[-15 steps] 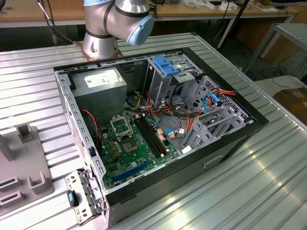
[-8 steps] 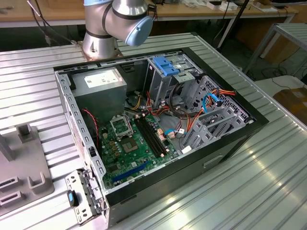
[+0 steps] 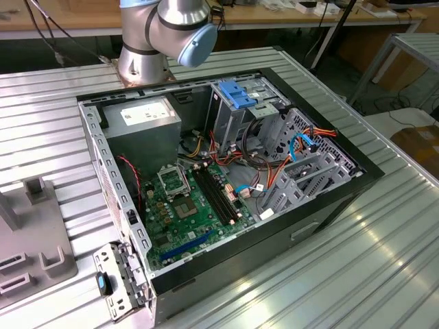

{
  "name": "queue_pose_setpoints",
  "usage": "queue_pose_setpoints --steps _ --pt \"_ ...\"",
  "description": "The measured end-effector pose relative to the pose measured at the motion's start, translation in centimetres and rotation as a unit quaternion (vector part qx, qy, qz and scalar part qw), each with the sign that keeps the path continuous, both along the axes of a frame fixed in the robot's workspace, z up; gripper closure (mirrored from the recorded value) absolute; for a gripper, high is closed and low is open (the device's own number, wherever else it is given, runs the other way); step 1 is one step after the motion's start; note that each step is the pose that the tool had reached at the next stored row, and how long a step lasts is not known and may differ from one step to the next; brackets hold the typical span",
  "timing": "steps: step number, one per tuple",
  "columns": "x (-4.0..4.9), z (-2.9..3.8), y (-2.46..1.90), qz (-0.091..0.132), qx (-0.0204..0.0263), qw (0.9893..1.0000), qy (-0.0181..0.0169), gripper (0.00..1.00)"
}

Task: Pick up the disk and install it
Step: 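Reach for the disk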

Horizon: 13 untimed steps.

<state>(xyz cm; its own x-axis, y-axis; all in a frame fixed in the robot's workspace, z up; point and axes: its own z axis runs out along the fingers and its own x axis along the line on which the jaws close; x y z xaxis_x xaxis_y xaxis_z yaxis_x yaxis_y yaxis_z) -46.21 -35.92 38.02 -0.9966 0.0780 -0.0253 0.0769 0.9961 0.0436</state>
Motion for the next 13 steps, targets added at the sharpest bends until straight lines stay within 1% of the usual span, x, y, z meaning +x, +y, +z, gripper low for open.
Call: queue_pose_setpoints --steps 1,2,3,5,6,7,8,9,10,11,13 --pt "-0.68 -0.05 0.0 0.0 0.0 1.0 0.0 0.89" --pt "-1.17 -0.09 0.0 0.0 0.0 1.0 0.0001 0.89" --pt "-1.33 -0.11 0.0 0.0 0.0 1.0 0.0 0.89" --pt "-1.33 -0.11 0.0 0.0 -0.0002 1.0 0.0 0.89" --pt "-1.5 -0.11 0.01 0.0 -0.0004 1.0 0.0001 0.89" --pt "-1.88 -0.16 0.01 0.0 -0.0004 1.0 0.0 0.89" --pt "-1.98 -0.2 0.01 0.0 -0.0003 1.0 0.0 0.89" --pt "-2.09 -0.31 0.0 0.003 -0.0003 1.0 -0.0001 0.89" --pt "-2.11 -0.42 0.01 0.02 -0.0005 0.9998 0.0001 0.89" --pt "-2.11 -0.49 0.01 0.028 -0.0011 0.9996 0.0001 0.89" --pt "-2.12 -0.51 0.01 0.031 -0.0018 0.9995 0.0001 0.89"
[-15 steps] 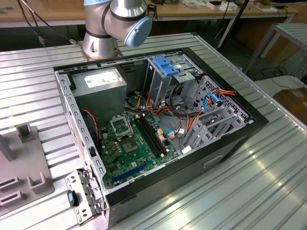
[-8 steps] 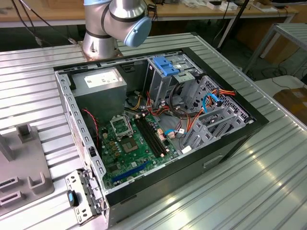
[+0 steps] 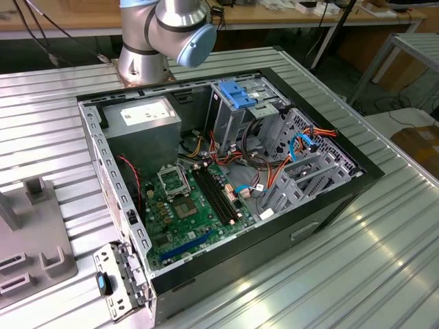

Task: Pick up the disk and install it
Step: 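Reach for the disk, then pick up the disk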

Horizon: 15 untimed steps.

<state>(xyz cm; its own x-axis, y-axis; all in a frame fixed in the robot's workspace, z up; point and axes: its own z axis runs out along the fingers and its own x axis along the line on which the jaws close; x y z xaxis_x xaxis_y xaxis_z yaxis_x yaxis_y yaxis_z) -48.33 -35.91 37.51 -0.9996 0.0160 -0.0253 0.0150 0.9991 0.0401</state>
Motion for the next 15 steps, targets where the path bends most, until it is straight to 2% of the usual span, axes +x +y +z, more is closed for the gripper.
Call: queue_pose_setpoints --steps 2,5,15 --pt "0.0 -0.02 0.0 0.0 0.0 1.0 0.0 0.89" --pt "0.0 -0.68 0.0 0.0 0.0 1.0 -0.0001 0.89" --pt "0.0 -0.8 0.0 0.0 0.0 1.0 0.0 0.89"
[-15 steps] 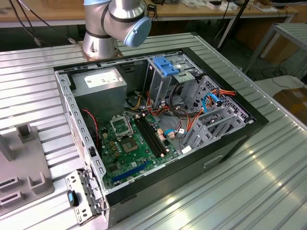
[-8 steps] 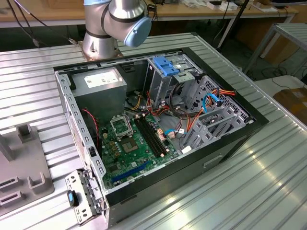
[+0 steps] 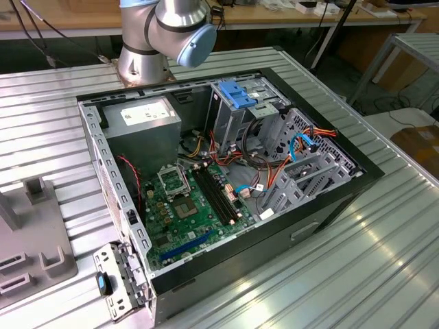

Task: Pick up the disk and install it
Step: 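Pick up the disk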

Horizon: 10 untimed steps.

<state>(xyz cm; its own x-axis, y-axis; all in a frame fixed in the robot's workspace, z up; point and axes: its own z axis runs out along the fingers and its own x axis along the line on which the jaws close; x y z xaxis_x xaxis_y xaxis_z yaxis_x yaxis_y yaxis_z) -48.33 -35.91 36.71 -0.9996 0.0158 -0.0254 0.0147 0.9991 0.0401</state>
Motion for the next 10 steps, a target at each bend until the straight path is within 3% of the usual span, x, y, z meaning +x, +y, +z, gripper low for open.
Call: queue_pose_setpoints --steps 6,7,10 --pt "0.0 -0.03 0.0 0.004 0.0 1.0 0.0 0.89" --pt "0.0 -0.05 0.0 0.022 0.0 0.9998 -0.0001 0.89" --pt "0.0 -0.04 0.0 0.073 0.0 0.9974 0.0 0.89"
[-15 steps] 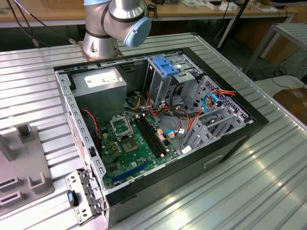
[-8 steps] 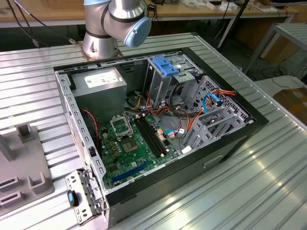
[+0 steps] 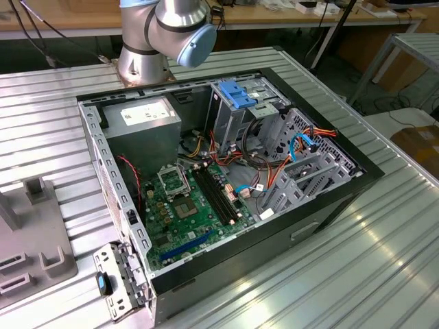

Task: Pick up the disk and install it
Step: 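Pick up the disk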

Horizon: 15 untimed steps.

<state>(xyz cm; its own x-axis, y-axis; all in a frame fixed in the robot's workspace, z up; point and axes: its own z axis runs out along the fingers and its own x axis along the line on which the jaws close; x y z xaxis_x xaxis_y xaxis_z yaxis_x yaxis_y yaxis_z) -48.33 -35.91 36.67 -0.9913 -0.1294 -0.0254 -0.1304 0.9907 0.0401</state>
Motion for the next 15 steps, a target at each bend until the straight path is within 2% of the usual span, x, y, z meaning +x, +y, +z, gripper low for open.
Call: queue_pose_setpoints --steps 1,3,4,5,6,8,10,11,12,13,14,15 --pt "0.0 -0.01 0.0 0.009 0.0 1.0 0.0 0.89" --pt "0.0 -0.02 0.0 0.044 0.0 0.999 0.0 0.89" --pt "0.0 -0.04 0.0 0.075 -0.0001 0.9972 0.0 0.89" --pt "0.0 -0.06 0.0 0.096 -0.0001 0.9954 0.0 0.89" --pt "0.0 -0.07 0.0 0.113 -0.0001 0.9936 0.0 0.89" --pt "0.0 -0.1 0.0 0.137 -0.0001 0.9906 0.0 0.89" --pt "0.0 -0.15 0.0 0.18 -0.0001 0.9837 0.0 0.89" --pt "0.0 -0.16 0.0 0.195 -0.0001 0.9807 0.0 0.89" --pt "0.0 -0.17 0.0 0.216 -0.0001 0.9765 0.0 0.89" --pt "0.0 -0.17 0.0 0.236 -0.0001 0.9716 0.0 0.89" --pt "0.0 -0.18 0.0 0.253 -0.0001 0.9675 0.0 0.89" --pt "0.0 -0.18 0.0 0.27 -0.0001 0.9628 0.0 0.89"
